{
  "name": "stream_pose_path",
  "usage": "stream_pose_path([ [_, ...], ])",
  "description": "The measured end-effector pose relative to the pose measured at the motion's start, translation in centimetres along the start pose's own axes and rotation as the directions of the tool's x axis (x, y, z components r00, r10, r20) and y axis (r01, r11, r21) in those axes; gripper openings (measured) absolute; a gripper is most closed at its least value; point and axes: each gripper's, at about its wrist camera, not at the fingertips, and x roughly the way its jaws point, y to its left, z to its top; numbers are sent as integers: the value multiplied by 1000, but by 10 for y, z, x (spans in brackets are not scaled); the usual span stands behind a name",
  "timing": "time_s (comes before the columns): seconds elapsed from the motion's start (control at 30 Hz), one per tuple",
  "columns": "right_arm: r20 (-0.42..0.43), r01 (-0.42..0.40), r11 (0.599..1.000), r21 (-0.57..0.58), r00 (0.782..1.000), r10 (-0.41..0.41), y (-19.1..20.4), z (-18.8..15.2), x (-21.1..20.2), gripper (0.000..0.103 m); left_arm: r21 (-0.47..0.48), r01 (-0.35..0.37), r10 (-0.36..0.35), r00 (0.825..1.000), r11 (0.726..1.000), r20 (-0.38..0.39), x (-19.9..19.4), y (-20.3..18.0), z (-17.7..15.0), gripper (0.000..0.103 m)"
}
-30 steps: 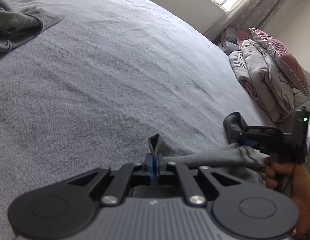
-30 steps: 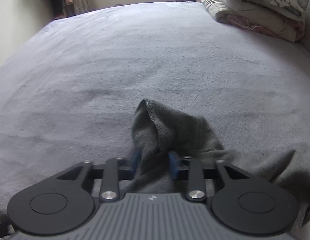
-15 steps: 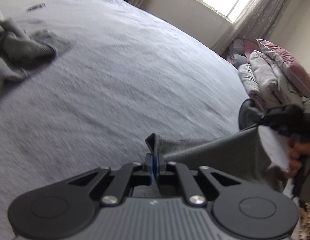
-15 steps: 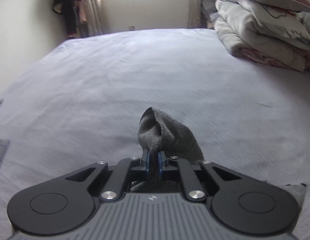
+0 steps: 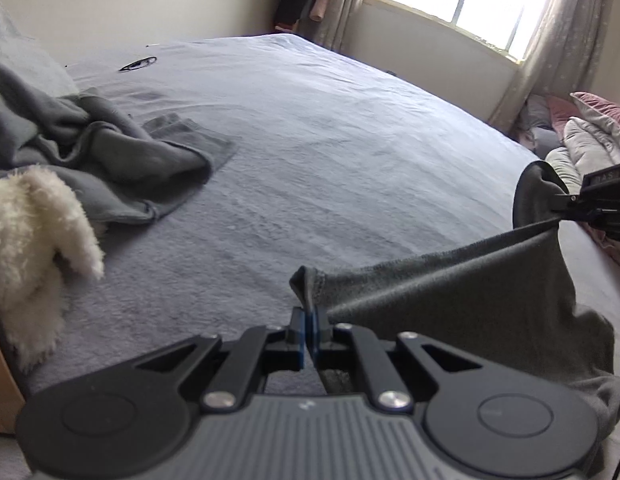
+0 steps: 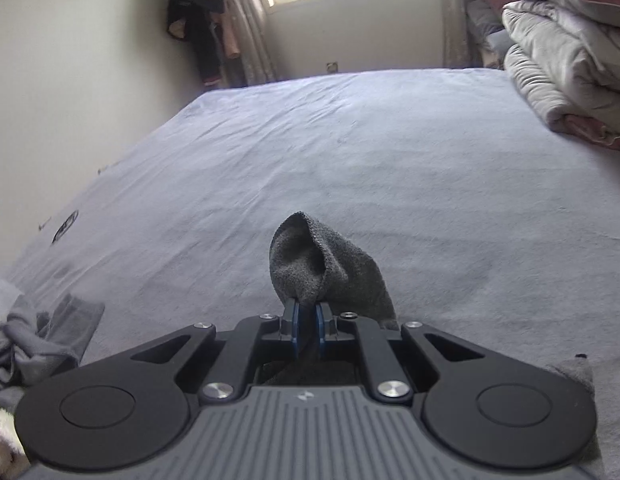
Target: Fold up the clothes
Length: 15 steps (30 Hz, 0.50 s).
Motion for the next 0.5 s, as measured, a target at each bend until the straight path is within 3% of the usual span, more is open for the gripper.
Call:
stream_pose_path([
  [0.17,-44,-4,1000,8,999,5,-5,-6,-4,18,13,15,-15,998,1000,-55,12,0,-4,4],
  [0.23,-37,-1,1000,-8,999,1,-10,-9,-14,27,18,21,-20,998,1000,-58,12,-2,-6,7],
  [0.4,-23,61,998,-35,998,-61,-35,-16,-44,33,34,64,-62,997,997,-40,4,-11,-7,32],
  [0.5,-23,103,995,-17,994,-104,-60,-25,-63,34,53,117,-115,992,992,-47,-1,-22,-12,38],
])
